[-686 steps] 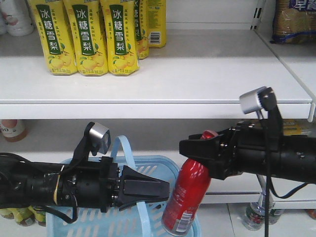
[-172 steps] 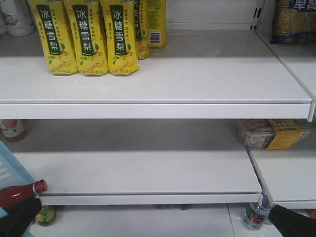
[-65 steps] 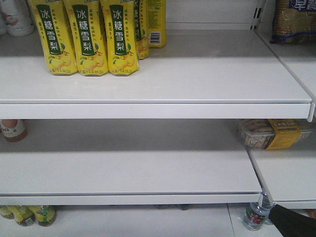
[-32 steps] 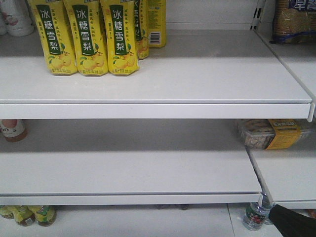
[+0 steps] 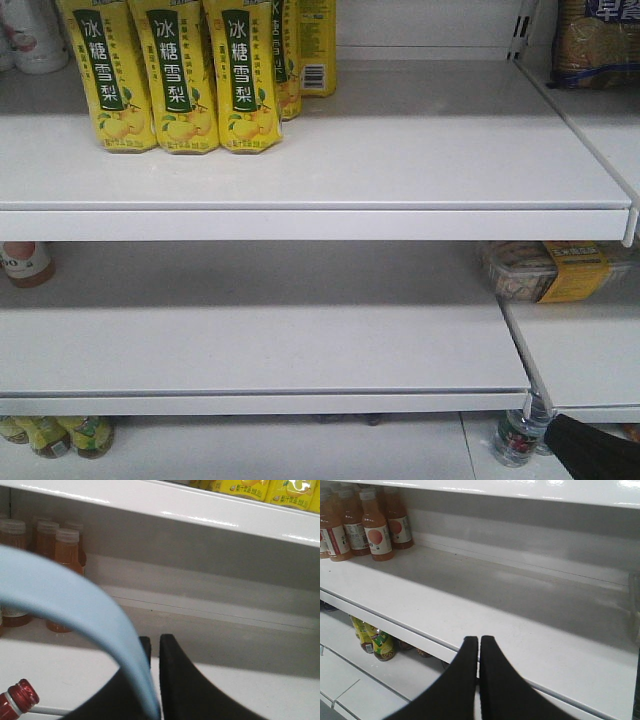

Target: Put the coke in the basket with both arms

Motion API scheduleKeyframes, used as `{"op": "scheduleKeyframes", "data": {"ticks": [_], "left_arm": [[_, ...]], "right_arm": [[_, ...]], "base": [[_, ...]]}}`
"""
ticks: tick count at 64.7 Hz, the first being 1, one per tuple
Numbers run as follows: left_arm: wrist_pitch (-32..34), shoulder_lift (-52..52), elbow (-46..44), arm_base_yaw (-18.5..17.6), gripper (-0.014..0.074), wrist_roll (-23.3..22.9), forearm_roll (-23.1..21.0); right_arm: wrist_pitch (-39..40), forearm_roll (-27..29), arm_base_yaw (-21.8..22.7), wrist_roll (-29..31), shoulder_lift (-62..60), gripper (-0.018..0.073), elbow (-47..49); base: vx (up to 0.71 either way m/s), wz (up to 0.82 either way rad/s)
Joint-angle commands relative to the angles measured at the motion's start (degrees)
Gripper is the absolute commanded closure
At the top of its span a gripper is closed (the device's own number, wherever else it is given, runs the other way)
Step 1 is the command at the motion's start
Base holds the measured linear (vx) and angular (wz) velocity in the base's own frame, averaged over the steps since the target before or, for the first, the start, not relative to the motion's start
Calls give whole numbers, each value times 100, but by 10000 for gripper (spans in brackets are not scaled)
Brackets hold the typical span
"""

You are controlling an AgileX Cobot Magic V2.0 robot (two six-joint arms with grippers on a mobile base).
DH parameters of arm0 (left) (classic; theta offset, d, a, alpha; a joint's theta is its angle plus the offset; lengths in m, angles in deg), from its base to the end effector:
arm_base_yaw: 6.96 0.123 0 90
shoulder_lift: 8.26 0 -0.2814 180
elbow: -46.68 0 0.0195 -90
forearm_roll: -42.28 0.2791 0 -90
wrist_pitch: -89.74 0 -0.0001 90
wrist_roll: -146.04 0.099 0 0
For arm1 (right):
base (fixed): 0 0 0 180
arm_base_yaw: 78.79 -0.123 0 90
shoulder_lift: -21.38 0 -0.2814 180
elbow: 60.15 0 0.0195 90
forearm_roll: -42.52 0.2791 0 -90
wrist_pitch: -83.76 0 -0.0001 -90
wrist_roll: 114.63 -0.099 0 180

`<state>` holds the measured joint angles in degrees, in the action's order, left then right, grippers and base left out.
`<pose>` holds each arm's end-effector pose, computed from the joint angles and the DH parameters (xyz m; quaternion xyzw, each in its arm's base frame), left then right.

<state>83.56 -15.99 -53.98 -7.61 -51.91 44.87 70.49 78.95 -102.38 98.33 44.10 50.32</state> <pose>0.0977 -0.0006 0.1889 -0.0948 0.7206 -0.0940 0.6803 0.1005 0.0587 0.2181 -0.1832 0.7602 0.1935 0.5926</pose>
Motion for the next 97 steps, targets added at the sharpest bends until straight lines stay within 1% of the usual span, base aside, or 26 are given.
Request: {"op": "scheduleKeyframes", "data": {"ticks": [1, 50, 55, 63, 66, 71, 76, 78, 80, 83, 85, 89, 93, 97], "left_arm": [[853, 145, 22, 3, 601, 255, 314], [852, 145, 22, 3, 601, 260, 314], [852, 145, 22, 3, 601, 260, 314], [852, 145, 22, 3, 601, 260, 314], [852, 145, 22, 3, 601, 260, 314], [852, 145, 22, 3, 601, 260, 314], [852, 145, 22, 3, 601, 260, 314], [852, 145, 22, 3, 601, 260, 314], [852, 145, 22, 3, 601, 260, 314], [852, 145, 22, 3, 601, 260, 314], [852, 145, 22, 3, 601, 260, 314], [852, 145, 22, 3, 601, 260, 314], [852, 145, 22, 3, 601, 260, 314], [852, 145, 22, 3, 601, 260, 314]], "right_arm": [[340, 51, 17, 21, 41, 564, 159], [340, 51, 17, 21, 41, 564, 159], [340, -110, 17, 21, 35, 564, 159], [365, -609, 55, -107, 2, 564, 159], [426, -835, 162, -341, 2, 564, 159], [478, -1239, 497, -892, 2, 564, 159], [478, -1718, 910, -1535, 2, 564, 159], [478, -1922, 1076, -1883, -4, 564, 159], [478, -2222, 1220, -2150, -58, 564, 159], [478, -2535, 1294, -2502, -141, 564, 150], [486, -2841, 1367, -2701, -242, 564, 108], [563, -3182, 1426, -3099, -436, 564, -20], [677, -3345, 1432, -3295, -647, 564, -236], [798, -3350, 1434, -3495, -924, 564, -524]], "base": [[0, 0], [0, 0], [0, 0], [0, 0], [0, 0], [0, 0], [0, 0], [0, 0], [0, 0], [0, 0], [0, 0], [0, 0], [0, 0], [0, 0]]}}
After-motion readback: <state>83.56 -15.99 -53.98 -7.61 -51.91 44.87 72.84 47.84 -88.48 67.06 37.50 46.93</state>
